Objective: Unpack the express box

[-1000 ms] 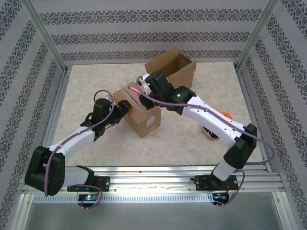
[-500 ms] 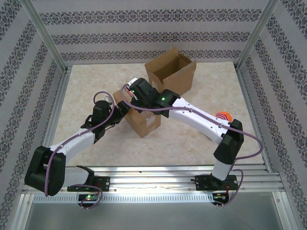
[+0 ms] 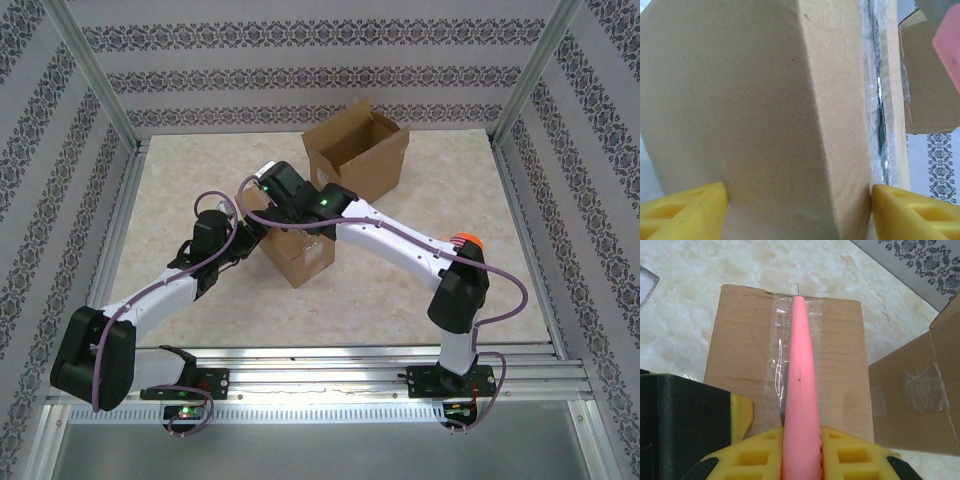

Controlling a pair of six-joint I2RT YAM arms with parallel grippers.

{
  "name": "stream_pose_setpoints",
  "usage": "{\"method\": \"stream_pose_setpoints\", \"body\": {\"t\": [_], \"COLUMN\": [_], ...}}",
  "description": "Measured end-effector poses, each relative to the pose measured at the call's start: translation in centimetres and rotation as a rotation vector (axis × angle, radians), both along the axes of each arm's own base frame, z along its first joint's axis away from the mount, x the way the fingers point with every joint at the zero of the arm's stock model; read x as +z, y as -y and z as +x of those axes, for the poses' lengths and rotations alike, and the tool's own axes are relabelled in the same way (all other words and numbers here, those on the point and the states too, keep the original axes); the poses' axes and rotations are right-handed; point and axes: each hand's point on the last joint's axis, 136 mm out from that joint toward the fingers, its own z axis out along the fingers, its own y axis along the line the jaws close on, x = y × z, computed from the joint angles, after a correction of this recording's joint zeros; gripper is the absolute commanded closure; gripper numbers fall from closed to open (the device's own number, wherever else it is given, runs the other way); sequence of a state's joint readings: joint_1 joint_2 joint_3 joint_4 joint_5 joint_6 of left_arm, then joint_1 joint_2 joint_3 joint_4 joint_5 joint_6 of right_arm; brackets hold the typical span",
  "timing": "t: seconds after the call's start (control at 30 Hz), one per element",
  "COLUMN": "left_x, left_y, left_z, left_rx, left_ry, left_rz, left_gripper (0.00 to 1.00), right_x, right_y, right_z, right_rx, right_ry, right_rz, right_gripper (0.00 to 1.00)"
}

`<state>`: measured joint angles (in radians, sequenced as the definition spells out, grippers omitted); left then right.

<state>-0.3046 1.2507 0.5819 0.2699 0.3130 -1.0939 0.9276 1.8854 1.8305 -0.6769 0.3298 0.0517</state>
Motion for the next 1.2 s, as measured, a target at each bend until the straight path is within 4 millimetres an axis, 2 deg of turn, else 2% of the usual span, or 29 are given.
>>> {"method": "stream_pose_setpoints", "body": {"t": [0.3,0.63,1.2], "left_x": [0.0,-0.1,0.0], "left_y": [0.0,0.0,0.0], "left_z": [0.0,0.0,0.1], "left_rx": [0.0,0.0,0.0], "left_ry": [0.0,-0.002,-0.002], "left_rz": [0.0,0.001,0.0], "left_gripper": [0.26,0.26,0.26], "right_x": [0.2,-1.0,-1.9], "right_y": [-0.6,-0.9,-0.6], "right_z": [0.6,0.8,1.0], "right_rx": [0.002,0.001,-0.033], "right_ry": [0.012,-0.003,0.004], "right_rz": [0.003,-0.015,-0.001], "right_gripper": [1.0,1.0,1.0]}}
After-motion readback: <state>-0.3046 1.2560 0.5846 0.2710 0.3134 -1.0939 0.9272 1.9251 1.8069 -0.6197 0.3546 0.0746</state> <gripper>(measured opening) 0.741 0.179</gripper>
